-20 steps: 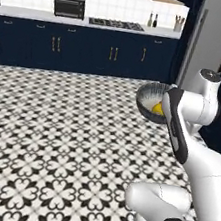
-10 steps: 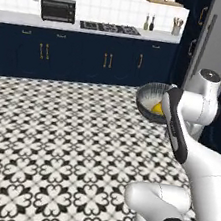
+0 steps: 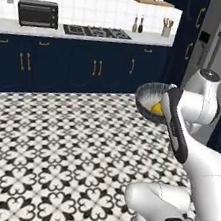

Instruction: Pick the chicken drumstick and lemon from their plates and place them in the bowl. Then put the bowl in the fridge.

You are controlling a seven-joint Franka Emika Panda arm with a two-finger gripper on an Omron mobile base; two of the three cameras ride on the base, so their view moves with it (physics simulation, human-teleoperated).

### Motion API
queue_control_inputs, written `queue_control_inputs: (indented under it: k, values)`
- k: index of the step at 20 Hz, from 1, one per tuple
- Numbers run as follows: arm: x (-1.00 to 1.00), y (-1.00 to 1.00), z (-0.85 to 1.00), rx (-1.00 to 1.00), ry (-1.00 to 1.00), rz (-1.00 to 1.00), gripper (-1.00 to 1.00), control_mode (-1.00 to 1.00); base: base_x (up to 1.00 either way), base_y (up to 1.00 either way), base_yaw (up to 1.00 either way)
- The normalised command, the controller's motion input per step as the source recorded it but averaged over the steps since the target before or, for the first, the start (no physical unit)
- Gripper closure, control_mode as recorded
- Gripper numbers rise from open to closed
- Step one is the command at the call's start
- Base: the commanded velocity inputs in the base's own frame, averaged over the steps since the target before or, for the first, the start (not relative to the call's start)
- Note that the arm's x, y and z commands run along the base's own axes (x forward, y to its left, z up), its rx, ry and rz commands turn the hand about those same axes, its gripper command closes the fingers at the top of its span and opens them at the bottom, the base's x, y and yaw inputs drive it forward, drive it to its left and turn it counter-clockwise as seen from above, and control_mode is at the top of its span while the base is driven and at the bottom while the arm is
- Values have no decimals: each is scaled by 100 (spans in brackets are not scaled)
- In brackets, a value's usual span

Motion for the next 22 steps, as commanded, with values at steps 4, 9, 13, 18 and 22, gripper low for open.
queue_control_inputs:
  k: [4, 9, 13, 18, 22]
  values:
    - [0, 0, 0, 0, 0, 0, 100, 100, 100, 88, -20]
    - [0, 0, 0, 0, 0, 0, 100, 100, 100, 85, -16]
    - [0, 0, 0, 0, 0, 0, 100, 100, 100, 92, -48]
    - [0, 0, 0, 0, 0, 0, 100, 100, 100, 86, -65]
    - [0, 0, 0, 0, 0, 0, 100, 100, 100, 84, -67]
